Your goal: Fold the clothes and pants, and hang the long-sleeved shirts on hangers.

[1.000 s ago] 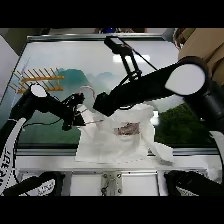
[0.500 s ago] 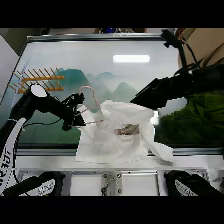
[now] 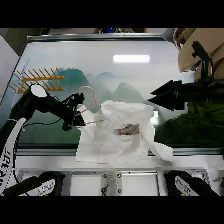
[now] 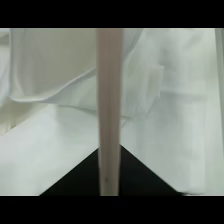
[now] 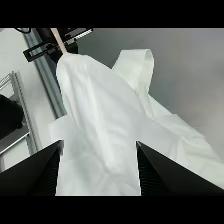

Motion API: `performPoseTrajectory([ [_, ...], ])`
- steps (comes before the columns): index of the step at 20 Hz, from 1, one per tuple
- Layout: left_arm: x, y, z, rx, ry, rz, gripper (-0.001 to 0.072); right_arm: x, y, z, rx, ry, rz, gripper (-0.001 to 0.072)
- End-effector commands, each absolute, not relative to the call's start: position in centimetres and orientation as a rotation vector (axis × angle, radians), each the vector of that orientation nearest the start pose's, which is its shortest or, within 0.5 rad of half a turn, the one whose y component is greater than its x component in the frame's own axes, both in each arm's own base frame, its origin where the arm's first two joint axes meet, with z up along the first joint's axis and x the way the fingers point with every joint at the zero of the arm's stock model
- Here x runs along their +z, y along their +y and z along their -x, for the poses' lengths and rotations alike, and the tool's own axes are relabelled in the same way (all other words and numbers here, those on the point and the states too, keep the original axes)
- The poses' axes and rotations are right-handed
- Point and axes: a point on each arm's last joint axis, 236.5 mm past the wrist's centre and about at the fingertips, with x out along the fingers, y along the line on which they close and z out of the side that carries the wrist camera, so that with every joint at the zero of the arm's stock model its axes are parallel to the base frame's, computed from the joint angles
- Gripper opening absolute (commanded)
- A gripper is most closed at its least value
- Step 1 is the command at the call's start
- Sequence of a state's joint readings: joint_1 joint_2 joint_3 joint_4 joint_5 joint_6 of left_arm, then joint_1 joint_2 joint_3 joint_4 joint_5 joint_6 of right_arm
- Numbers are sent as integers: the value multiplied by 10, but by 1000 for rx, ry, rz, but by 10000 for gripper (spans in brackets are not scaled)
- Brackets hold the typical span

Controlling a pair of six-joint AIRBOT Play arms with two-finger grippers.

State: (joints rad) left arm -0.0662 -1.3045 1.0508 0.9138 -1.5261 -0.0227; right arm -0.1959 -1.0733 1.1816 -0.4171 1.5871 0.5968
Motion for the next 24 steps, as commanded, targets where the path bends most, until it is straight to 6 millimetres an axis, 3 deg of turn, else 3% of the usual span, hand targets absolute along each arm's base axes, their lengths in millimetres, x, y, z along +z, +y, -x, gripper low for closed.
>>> performPoseTrajectory([
  [1,11,-162,-266,-1565,897,-568,24,158,137,-294,1237,608,-76,698],
  [4,11,-162,-266,-1565,897,-568,24,139,147,-284,1315,510,-39,708],
  [6,11,-162,-266,-1566,897,-568,24,131,152,-287,1312,496,-51,708],
  [17,11,-162,-266,-1566,897,-568,24,116,211,-306,1374,461,-106,707],
  [24,11,-162,-266,-1565,897,-568,24,108,222,-302,1405,485,-113,707],
])
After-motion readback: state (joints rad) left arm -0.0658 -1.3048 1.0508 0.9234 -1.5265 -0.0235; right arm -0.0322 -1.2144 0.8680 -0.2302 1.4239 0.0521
